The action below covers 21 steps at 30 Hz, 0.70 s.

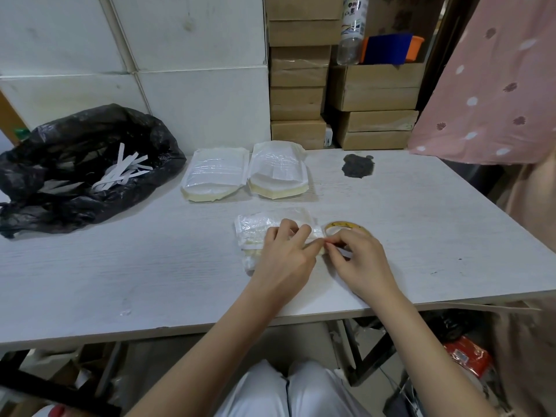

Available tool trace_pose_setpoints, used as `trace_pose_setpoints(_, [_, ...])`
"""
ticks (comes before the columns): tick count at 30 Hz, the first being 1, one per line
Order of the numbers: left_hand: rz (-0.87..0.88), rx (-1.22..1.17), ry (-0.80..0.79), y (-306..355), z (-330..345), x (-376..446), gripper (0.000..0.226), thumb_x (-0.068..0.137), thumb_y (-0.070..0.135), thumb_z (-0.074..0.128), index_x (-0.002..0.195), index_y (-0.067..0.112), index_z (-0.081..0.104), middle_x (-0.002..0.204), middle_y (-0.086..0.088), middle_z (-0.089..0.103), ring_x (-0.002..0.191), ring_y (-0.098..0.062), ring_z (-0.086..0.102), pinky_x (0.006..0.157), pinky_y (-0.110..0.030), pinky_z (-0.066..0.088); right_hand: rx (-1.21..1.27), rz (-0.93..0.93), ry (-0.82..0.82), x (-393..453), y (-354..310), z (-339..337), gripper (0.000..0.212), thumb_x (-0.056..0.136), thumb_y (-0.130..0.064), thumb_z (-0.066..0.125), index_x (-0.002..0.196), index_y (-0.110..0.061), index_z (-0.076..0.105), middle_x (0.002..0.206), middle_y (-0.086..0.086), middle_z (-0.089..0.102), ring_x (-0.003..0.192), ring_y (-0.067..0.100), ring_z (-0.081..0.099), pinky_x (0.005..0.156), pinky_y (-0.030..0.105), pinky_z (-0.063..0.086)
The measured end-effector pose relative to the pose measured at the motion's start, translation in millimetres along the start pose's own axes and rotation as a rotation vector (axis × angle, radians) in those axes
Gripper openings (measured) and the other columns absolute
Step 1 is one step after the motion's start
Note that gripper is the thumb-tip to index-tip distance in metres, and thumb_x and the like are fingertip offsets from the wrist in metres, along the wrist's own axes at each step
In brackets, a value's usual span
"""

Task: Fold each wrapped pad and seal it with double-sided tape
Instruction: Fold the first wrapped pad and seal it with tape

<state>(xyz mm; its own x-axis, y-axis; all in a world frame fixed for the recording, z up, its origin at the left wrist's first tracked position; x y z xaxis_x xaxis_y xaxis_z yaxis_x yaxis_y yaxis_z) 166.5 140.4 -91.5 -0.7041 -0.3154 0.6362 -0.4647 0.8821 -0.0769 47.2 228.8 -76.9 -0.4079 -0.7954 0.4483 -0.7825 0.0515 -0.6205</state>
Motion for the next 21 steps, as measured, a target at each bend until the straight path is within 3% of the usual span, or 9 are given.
trace_pose_setpoints(3, [-0.046, 0.007, -0.014, -3.3, 1.0, 2.3, 0.032, 0.073, 0.012, 0.042, 0.080, 0.018, 0.073, 0.085, -0.001, 0.064, 0.087, -0.024, 0.039, 0.062, -0.034, 0.040, 0.095, 0.041, 0.116, -0.5, -1.0, -11.5, 0.005, 0.083, -0.004, 0.064, 0.081, -0.008, 0.065, 0.080, -0.001, 0.062, 0.079, 0.009, 0.058, 0.071, 0.009, 0.042])
trace_pose_setpoints(5, [-0.047, -0.058, 0.030, -4.9, 1.1, 2.1, 0.036, 0.073, 0.010, 0.042, 0.089, 0.017, 0.075, 0.087, -0.004, 0.066, 0.088, -0.025, 0.041, 0.064, -0.034, 0.044, 0.067, 0.063, 0.061, -1.4, 3.8, -15.4, 0.003, 0.086, -0.008, 0.061, 0.085, -0.010, 0.063, 0.083, -0.002, 0.062, 0.082, 0.010, 0.057, 0.071, 0.009, 0.041])
trace_pose_setpoints(10, [-0.113, -0.265, 0.067, -9.8, -5.4, -2.5, 0.037, 0.086, 0.011, 0.047, 0.118, 0.009, 0.064, 0.094, -0.002, 0.067, 0.088, -0.022, 0.048, 0.073, -0.035, 0.048, -0.031, 0.071, 0.022, 2.2, 14.6, -8.9, 0.002, 0.086, -0.009, 0.061, 0.084, -0.009, 0.062, 0.083, -0.002, 0.061, 0.080, 0.013, 0.054, 0.075, 0.027, 0.045])
trace_pose_setpoints(13, [-0.147, -0.345, 0.079, -10.9, -9.3, -2.9, 0.032, 0.087, 0.016, 0.048, 0.112, 0.004, 0.065, 0.095, -0.002, 0.068, 0.090, -0.017, 0.044, 0.079, -0.029, 0.043, -0.132, 0.050, -0.050, 8.6, 20.3, 0.3, 0.006, 0.084, -0.011, 0.061, 0.087, -0.014, 0.064, 0.091, -0.004, 0.058, 0.090, 0.014, 0.050, 0.085, 0.028, 0.037])
trace_pose_setpoints(16, [-0.165, -0.382, 0.114, -11.8, -9.7, -3.7, 0.025, 0.087, 0.015, 0.051, 0.103, 0.004, 0.066, 0.093, -0.002, 0.067, 0.090, -0.017, 0.044, 0.079, -0.025, 0.040, -0.187, 0.110, -0.129, 11.6, 14.6, 4.4, 0.020, 0.089, -0.023, 0.048, 0.096, -0.019, 0.066, 0.105, -0.004, 0.050, 0.103, 0.012, 0.039, 0.097, 0.030, 0.030])
trace_pose_setpoints(18, [-0.161, -0.398, 0.132, -12.6, -8.5, -4.0, 0.022, 0.087, 0.013, 0.052, 0.101, 0.005, 0.067, 0.091, -0.002, 0.067, 0.088, -0.017, 0.046, 0.079, -0.024, 0.040, -0.173, 0.093, -0.026, 11.2, 5.6, 3.2, 0.025, 0.089, -0.024, 0.043, 0.094, -0.017, 0.067, 0.103, -0.004, 0.047, 0.103, 0.013, 0.039, 0.093, 0.030, 0.033])
trace_pose_setpoints(21, [-0.168, -0.436, 0.143, -14.1, -9.7, -3.0, 0.023, 0.088, 0.013, 0.050, 0.099, 0.008, 0.069, 0.091, 0.001, 0.066, 0.088, -0.017, 0.048, 0.079, -0.022, 0.039, 0.092, 0.173, 0.022, 9.5, -12.4, 0.7, 0.018, 0.089, -0.022, 0.056, 0.079, -0.014, 0.068, 0.090, 0.001, 0.055, 0.086, 0.011, 0.050, 0.076, 0.015, 0.039])
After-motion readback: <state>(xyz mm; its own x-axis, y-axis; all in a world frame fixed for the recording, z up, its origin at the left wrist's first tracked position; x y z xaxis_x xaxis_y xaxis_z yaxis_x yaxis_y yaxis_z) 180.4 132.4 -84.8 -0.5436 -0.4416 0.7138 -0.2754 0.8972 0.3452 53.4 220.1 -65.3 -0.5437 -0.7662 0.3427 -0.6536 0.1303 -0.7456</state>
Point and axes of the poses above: each hand's wrist, its own x-axis towards the middle knuckle, its own z-axis out of the palm, y = z × x, the point moved 1 cm from there along x, towards the middle knuckle
